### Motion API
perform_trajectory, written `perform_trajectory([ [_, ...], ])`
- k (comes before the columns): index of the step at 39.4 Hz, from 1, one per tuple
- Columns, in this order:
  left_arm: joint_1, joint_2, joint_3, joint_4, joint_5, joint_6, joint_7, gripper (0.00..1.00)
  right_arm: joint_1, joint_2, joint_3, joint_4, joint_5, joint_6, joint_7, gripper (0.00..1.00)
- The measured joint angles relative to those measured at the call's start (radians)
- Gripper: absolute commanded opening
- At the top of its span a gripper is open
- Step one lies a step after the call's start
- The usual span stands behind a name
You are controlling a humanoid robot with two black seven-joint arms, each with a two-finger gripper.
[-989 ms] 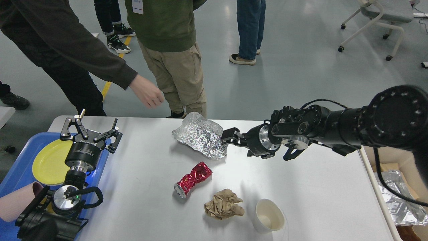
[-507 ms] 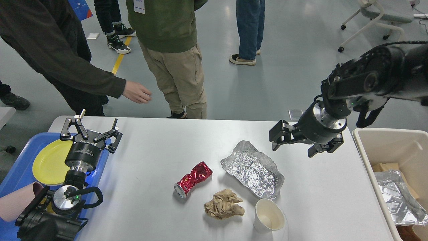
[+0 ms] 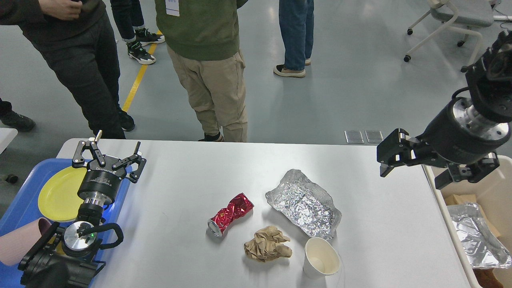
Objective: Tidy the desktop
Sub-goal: 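Move the right gripper over the white paper cup, then lower the right gripper and grasp the paper cup rim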
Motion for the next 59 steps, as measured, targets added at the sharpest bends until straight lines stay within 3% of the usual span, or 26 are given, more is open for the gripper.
perform_trajectory([
  [3, 0.000, 0.000, 0.000, 0.000, 0.000, 0.000, 0.000, 0.96, 0.020, -0.021, 0.055, 0.004, 0.000, 0.044, -0.058, 1.00],
  [8, 0.000, 0.000, 0.000, 0.000, 0.000, 0.000, -0.001, 0.96, 0.025, -0.027, 0.086, 0.004, 0.000, 0.058, -0.087, 1.00],
  [30, 0.000, 0.000, 0.000, 0.000, 0.000, -0.001, 0.000, 0.96, -0.104, -0.033, 0.150, 0.001, 0.000, 0.034, -0.092, 1.00],
  [44, 0.000, -0.001, 0.000, 0.000, 0.000, -0.002, 0.000, 0.96, -0.317, 0.000, 0.279, -0.011, 0.024, -0.121, -0.090, 0.96],
  [53, 0.000, 0.000, 0.000, 0.000, 0.000, -0.002, 0.000, 0.96, -0.526, 0.078, 0.385, -0.038, 0.014, -0.329, -0.093, 0.96],
  [59, 0.000, -0.001, 0.000, 0.000, 0.000, -0.002, 0.000, 0.96, -0.620, 0.106, 0.402, -0.074, -0.013, -0.394, -0.093, 0.93],
])
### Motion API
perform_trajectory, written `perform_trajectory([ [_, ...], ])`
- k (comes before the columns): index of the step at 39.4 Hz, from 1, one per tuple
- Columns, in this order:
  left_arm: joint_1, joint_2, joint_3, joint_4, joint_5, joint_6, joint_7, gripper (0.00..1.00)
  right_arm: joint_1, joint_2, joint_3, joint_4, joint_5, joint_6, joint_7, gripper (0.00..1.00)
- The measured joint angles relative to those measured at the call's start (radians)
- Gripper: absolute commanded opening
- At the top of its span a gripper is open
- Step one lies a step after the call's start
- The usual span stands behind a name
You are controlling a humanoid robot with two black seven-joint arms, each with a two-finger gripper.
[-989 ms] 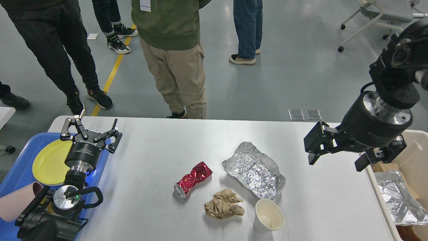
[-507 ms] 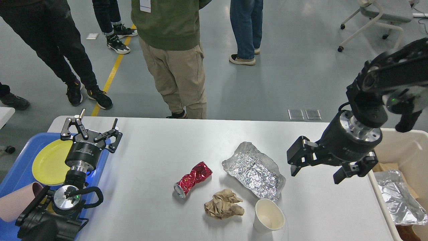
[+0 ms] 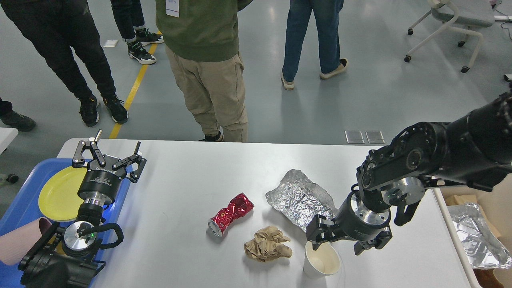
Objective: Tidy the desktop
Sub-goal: 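Lower the right gripper and grasp the paper cup rim, then lift the paper cup and carry it over the beige bin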
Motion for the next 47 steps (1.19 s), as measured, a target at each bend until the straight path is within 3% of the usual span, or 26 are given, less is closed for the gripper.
perform_trajectory([
  [11, 0.000, 0.000, 0.000, 0.000, 0.000, 0.000, 0.000, 0.96, -0.163, 0.079, -0.001, -0.099, -0.032, -0.119, 0.000, 0.90],
  [27, 0.000, 0.000, 0.000, 0.000, 0.000, 0.000, -0.001, 0.96, -0.278, 0.126, -0.023, -0.194, -0.036, -0.157, -0.001, 0.69],
  [32, 0.000, 0.000, 0.000, 0.000, 0.000, 0.000, -0.001, 0.96, -0.289, 0.130, -0.024, -0.199, -0.037, -0.165, -0.003, 0.53],
  [35, 0.000, 0.000, 0.000, 0.000, 0.000, 0.000, -0.001, 0.96, -0.298, 0.133, -0.024, -0.207, -0.037, -0.167, -0.003, 0.34],
  [42, 0.000, 0.000, 0.000, 0.000, 0.000, 0.000, -0.001, 0.96, -0.322, 0.140, -0.021, -0.218, -0.026, -0.167, -0.003, 0.03],
  [47, 0.000, 0.000, 0.000, 0.000, 0.000, 0.000, -0.001, 0.96, -0.324, 0.141, -0.019, -0.219, -0.018, -0.165, -0.002, 0.00],
])
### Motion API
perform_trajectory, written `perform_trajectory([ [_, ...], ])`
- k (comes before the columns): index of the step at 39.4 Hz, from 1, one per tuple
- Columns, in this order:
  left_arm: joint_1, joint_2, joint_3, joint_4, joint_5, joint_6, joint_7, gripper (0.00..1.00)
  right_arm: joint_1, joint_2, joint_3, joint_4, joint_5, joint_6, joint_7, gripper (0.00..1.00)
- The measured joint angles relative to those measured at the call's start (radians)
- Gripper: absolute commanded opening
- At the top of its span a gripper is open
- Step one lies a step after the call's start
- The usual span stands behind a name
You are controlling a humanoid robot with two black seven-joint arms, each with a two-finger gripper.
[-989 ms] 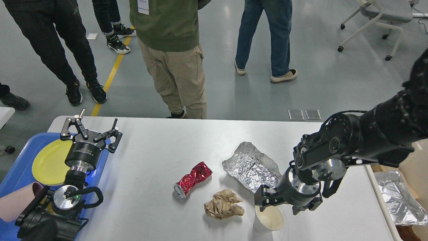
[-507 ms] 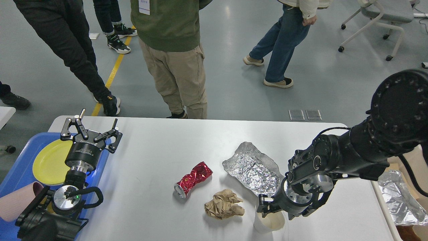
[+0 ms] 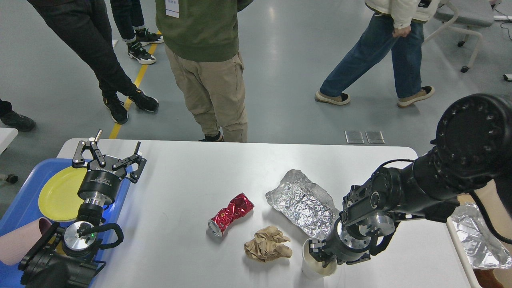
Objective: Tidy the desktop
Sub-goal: 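Lift the paper cup and carry it over the beige bin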
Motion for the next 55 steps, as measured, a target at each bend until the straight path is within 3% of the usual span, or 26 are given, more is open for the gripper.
perform_trajectory([
  [24, 0.000, 0.000, 0.000, 0.000, 0.000, 0.000, 0.001, 0.96, 0.055, -0.018, 0.000, 0.053, 0.002, 0.028, 0.002, 0.00],
  [38, 0.000, 0.000, 0.000, 0.000, 0.000, 0.000, 0.000, 0.96, 0.427, -0.182, -0.063, 0.173, 0.008, 0.294, 0.020, 0.00],
  [41, 0.000, 0.000, 0.000, 0.000, 0.000, 0.000, 0.000, 0.96, 0.512, -0.210, -0.098, 0.196, 0.009, 0.344, 0.038, 0.00],
  [52, 0.000, 0.001, 0.000, 0.000, 0.000, 0.000, 0.000, 0.96, 0.825, -0.268, -0.335, 0.238, 0.005, 0.523, 0.239, 0.00],
  [55, 0.000, 0.000, 0.000, 0.000, 0.000, 0.000, 0.000, 0.96, 0.868, -0.268, -0.382, 0.246, 0.000, 0.542, 0.261, 0.00],
])
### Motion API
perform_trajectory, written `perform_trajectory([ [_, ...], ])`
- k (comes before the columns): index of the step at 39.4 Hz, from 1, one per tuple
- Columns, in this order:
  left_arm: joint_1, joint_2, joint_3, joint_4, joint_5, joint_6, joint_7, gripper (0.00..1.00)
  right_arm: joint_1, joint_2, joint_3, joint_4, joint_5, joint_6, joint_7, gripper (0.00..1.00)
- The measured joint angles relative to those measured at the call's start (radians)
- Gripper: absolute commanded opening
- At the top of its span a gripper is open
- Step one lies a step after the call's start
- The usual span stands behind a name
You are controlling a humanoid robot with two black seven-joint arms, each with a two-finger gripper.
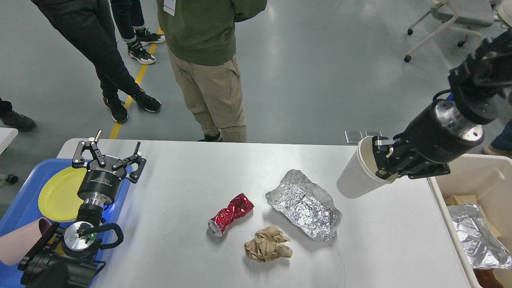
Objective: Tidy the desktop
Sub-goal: 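Lift the paper cup and carry it over the beige bin, then lower the cup into the bin and open the right gripper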
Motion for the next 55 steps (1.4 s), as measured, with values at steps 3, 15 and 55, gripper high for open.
perform_trajectory([
  [3, 0.000, 0.000, 0.000, 0.000, 0.000, 0.000, 0.000, 0.96, 0.036, 0.001, -0.039, 0.007, -0.005, 0.015, 0.010, 0.00],
  [15, 0.000, 0.001, 0.000, 0.000, 0.000, 0.000, 0.000, 0.96, 0.017, -0.026, -0.109, -0.024, -0.020, -0.008, 0.001, 0.00],
  [55, 0.000, 0.000, 0.000, 0.000, 0.000, 0.002, -0.001, 0.96, -1.644, -0.359, 0.326, -1.293, -0.021, -0.536, -0.028, 0.00],
])
